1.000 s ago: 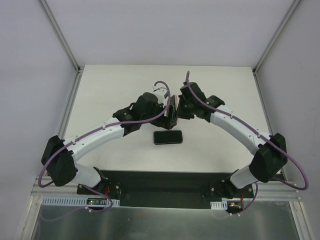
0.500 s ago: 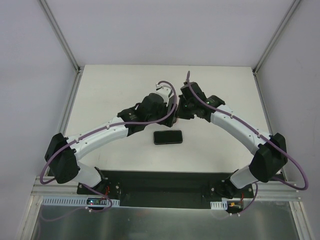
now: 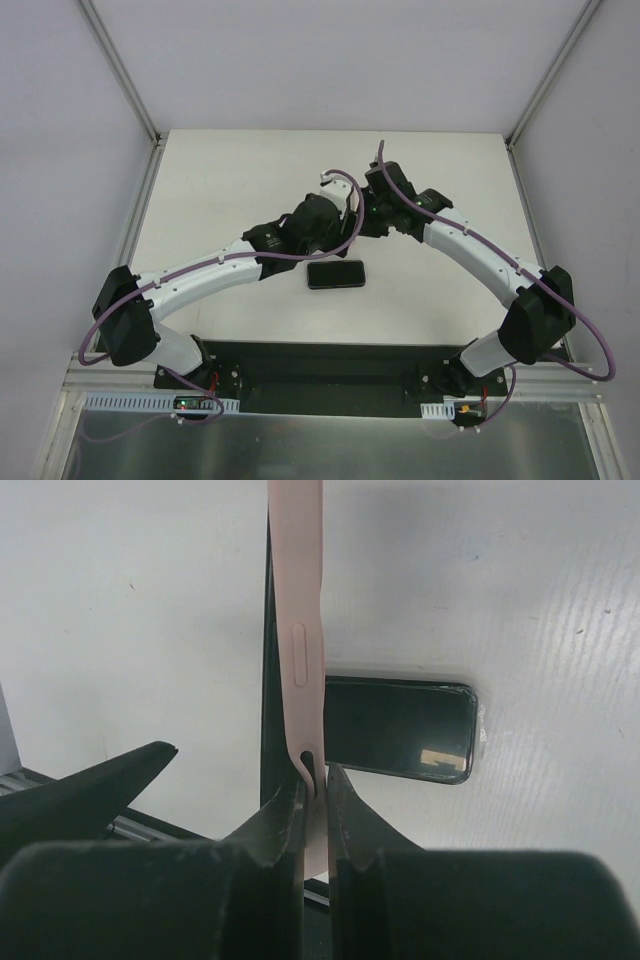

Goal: Take the phone out of the phone case
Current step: Remove the phone case from the phone.

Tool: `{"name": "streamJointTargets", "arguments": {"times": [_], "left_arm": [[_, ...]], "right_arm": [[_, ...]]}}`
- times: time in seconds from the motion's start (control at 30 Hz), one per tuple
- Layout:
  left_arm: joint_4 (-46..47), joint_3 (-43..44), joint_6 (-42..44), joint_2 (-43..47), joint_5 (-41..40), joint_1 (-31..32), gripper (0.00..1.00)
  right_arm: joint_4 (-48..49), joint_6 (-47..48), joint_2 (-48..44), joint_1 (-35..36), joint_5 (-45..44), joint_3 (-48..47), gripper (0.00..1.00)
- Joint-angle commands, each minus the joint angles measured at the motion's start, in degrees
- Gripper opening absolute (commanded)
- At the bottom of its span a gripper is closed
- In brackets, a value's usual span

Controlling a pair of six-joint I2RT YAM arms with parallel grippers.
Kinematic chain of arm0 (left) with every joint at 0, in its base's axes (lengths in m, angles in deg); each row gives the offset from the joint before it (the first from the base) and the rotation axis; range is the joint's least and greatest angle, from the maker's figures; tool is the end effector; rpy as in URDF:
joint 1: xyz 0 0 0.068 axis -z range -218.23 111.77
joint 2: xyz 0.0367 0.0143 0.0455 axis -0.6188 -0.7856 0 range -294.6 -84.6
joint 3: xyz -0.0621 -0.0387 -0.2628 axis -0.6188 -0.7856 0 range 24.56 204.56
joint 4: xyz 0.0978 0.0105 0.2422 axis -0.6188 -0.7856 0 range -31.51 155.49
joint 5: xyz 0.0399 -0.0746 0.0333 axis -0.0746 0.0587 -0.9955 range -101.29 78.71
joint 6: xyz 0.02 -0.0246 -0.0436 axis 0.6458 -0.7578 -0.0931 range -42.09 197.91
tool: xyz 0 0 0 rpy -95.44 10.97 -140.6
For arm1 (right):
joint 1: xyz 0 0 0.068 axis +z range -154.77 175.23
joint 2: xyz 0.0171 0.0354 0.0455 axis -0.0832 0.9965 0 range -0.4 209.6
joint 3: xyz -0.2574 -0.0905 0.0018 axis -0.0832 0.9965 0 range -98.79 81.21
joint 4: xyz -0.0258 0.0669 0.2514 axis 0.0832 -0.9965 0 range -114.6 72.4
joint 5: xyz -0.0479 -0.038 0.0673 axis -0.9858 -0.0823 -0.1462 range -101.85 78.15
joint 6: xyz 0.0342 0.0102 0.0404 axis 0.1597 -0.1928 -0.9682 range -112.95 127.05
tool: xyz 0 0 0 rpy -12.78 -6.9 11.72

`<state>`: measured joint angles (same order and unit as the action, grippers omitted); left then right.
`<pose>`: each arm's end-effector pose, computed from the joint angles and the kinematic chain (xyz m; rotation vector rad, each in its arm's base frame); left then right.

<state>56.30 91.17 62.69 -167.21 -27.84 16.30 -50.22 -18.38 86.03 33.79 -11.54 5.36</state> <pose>0.2032 -0.2677 0.3195 0.5028 1.9617 -0.4912 0.2620 0.2092 0.3160 -0.2766 2.3780 0.5544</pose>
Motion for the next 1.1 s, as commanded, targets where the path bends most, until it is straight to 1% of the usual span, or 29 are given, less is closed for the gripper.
{"name": "streamJointTargets", "arguments": {"times": [0.0, 0.1, 0.23, 0.37, 0.4, 0.47, 0.5, 0.7, 0.73, 0.8, 0.83, 0.9, 0.93, 0.97, 1.0, 1.07], "left_arm": [[1.5, -0.3, 4.8, -1.1, -5.3, 2.5, 0.65], [1.5, -0.3, 6.2, -2.2, -8.4, 4.3, 0.61], [1.9, -0.7, 6.1, -2.6, -10.9, 4.8, 0.60], [2.7, -1.1, 7.0, -2.6, -13.2, 4.7, 0.56], [2.8, -1.1, 7.2, -2.5, -13.5, 4.8, 0.52], [3.2, -1.0, 7.8, -2.6, -13.9, 4.7, 0.49], [3.3, -1.0, 7.9, -2.7, -14.0, 4.8, 0.44], [3.9, -1.7, 7.4, -2.8, -14.2, 4.6, 0.36], [3.9, -1.8, 7.1, -2.7, -14.2, 4.6, 0.32], [4.0, -1.9, 6.9, -2.6, -14.1, 4.5, 0.29], [4.1, -1.9, 6.8, -2.4, -14.0, 4.5, 0.23], [4.0, -1.7, 7.0, -2.3, -13.8, 4.4, 0.16], [4.0, -1.7, 7.0, -2.2, -13.5, 4.4, 0.11], [3.9, -1.6, 7.0, -2.0, -13.3, 4.3, 0.02], [4.0, -1.6, 7.0, -1.9, -13.2, 4.0, 0.00], [3.9, -1.6, 6.9, -1.2, -13.0, 3.7, 0.00]], "right_arm": [[6.6, -3.3, -4.3, 0.3, 6.6, -1.6, 0.01], [7.0, -3.7, -4.5, -0.1, 7.2, -1.5, 0.01], [7.5, -3.8, -5.2, -0.4, 7.9, -1.2, 0.02], [8.1, -4.0, -5.7, -0.7, 8.9, -0.7, 0.01], [8.2, -4.0, -5.8, -0.6, 9.4, -0.5, 0.01], [9.0, -4.5, -6.1, -0.9, 10.1, 0.2, 0.01], [9.2, -4.6, -6.4, -0.9, 10.7, 0.5, 0.01], [10.1, -4.5, -9.0, -1.7, 11.6, 3.0, 0.01], [10.2, -4.5, -9.4, -1.8, 11.7, 3.3, 0.01], [10.2, -4.3, -10.4, -2.1, 11.6, 4.0, 0.01], [10.2, -4.2, -10.7, -2.3, 11.6, 4.3, 0.01], [10.2, -3.8, -11.3, -2.3, 11.5, 4.8, 0.02], [10.2, -3.8, -11.5, -2.4, 11.5, 5.4, 0.01], [10.2, -3.8, -11.5, -2.4, 11.5, 5.8, 0.01], [10.2, -3.7, -12.0, -2.4, 11.5, 6.1, 0.01], [10.4, -3.3, -12.3, -2.4, 11.5, 6.9, 0.01]]}}
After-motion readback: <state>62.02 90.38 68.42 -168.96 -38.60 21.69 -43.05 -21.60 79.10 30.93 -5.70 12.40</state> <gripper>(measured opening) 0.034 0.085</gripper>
